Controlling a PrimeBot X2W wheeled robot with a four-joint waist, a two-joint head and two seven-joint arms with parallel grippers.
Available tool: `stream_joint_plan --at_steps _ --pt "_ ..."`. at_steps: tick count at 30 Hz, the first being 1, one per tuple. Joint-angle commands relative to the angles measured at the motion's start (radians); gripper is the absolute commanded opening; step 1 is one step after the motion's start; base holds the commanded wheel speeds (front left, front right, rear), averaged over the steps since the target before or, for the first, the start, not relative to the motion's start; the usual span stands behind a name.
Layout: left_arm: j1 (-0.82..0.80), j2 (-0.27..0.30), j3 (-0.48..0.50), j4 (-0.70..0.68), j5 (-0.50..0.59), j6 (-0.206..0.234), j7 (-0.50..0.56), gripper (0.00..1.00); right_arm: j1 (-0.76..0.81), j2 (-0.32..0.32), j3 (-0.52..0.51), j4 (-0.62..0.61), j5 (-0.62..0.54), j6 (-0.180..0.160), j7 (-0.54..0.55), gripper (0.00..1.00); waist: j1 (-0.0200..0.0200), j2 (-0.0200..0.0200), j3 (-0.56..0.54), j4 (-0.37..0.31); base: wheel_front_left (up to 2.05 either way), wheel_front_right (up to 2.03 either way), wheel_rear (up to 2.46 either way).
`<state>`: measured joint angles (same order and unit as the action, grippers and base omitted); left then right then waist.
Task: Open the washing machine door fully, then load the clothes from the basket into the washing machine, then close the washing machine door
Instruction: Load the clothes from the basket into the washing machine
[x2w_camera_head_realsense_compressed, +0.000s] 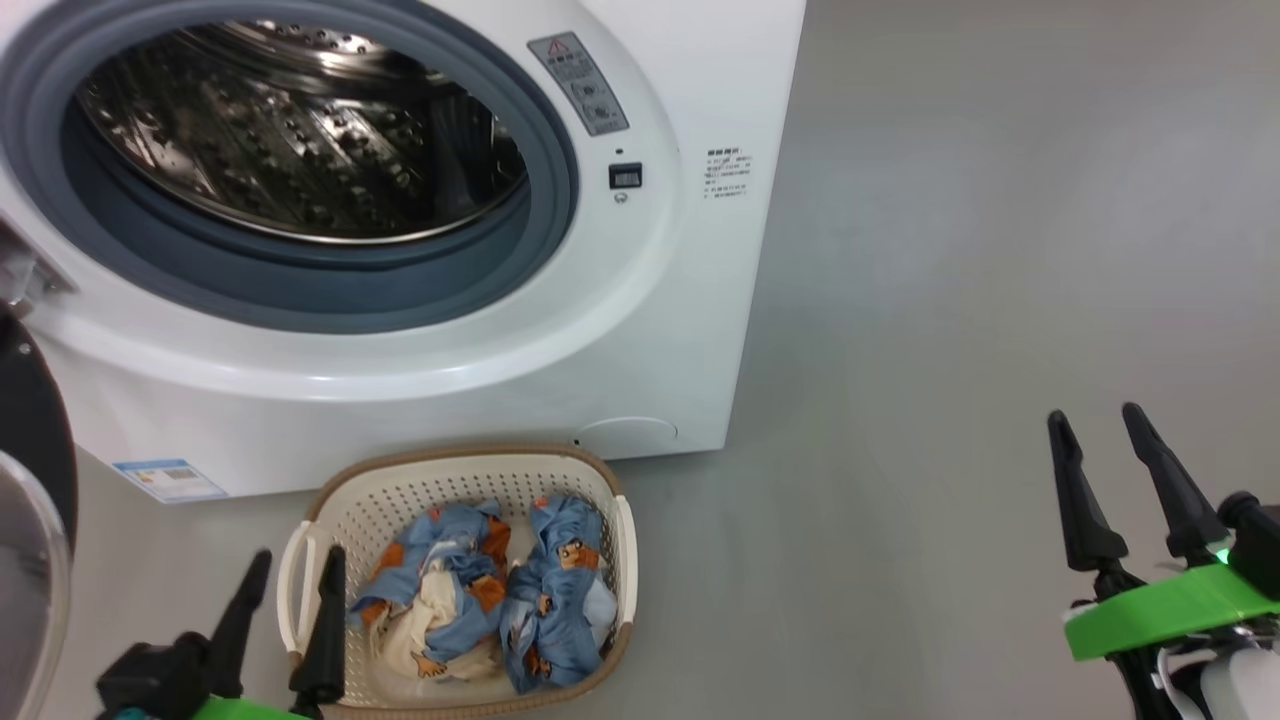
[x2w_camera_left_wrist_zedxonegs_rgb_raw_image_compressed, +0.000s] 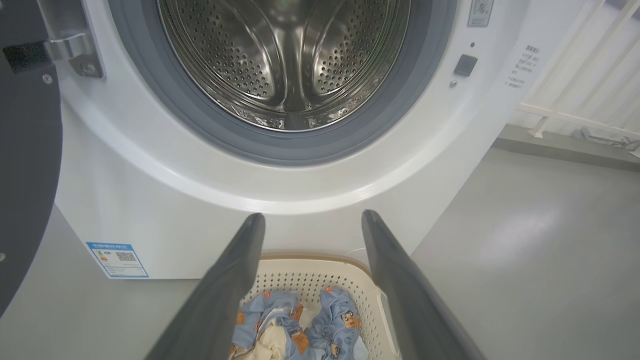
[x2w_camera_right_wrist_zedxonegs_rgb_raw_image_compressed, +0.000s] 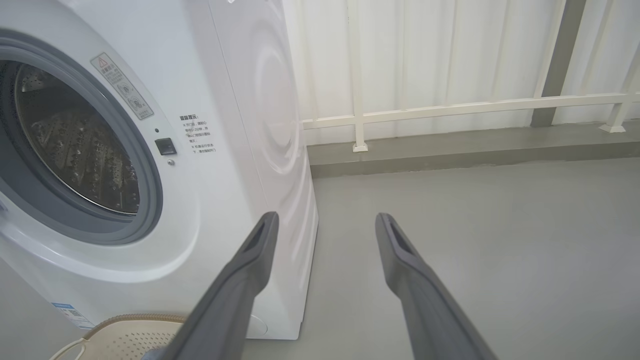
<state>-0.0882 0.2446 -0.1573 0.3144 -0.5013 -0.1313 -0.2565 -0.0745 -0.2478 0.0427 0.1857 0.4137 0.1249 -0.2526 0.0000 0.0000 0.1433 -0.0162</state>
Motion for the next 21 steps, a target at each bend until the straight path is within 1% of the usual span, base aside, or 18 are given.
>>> stream_joint_plan --at_steps 1,5,10,16,17,21 --pt "-0.044 0.013 0.026 0.016 0.010 0.001 -0.005 1.00 -0.034 -0.011 0.025 -0.031 -0.008 0.006 -0.009 1.00 0.0000 0.0000 0.025 -0.007 0.00 0.00 0.00" --pt "-0.081 -0.012 0.014 0.143 0.020 0.001 -0.005 1.00 -0.061 0.000 0.034 -0.037 -0.009 0.006 -0.009 1.00 0.0000 0.0000 0.079 -0.017 0.00 0.00 0.00" --pt "-0.166 -0.041 0.016 0.287 0.025 0.001 -0.005 1.00 -0.110 0.014 0.044 -0.042 -0.012 0.006 -0.009 1.00 0.0000 0.0000 0.166 -0.029 0.00 0.00 0.00" --pt "-0.289 -0.037 -0.006 0.449 0.017 0.001 -0.005 1.00 -0.171 0.030 0.049 -0.050 -0.016 0.006 -0.009 1.00 0.0000 0.0000 0.274 -0.042 0.00 0.00 0.00" --pt "-0.328 -0.033 -0.017 0.502 0.011 0.001 -0.005 1.00 -0.190 0.034 0.052 -0.054 -0.019 0.006 -0.009 1.00 0.0000 0.0000 0.308 -0.047 0.00 0.00 0.00" --pt "-0.401 -0.024 -0.042 0.598 0.005 0.001 -0.005 1.00 -0.233 0.042 0.058 -0.062 -0.023 0.006 -0.009 1.00 0.0000 0.0000 0.372 -0.060 0.00 0.00 0.00"
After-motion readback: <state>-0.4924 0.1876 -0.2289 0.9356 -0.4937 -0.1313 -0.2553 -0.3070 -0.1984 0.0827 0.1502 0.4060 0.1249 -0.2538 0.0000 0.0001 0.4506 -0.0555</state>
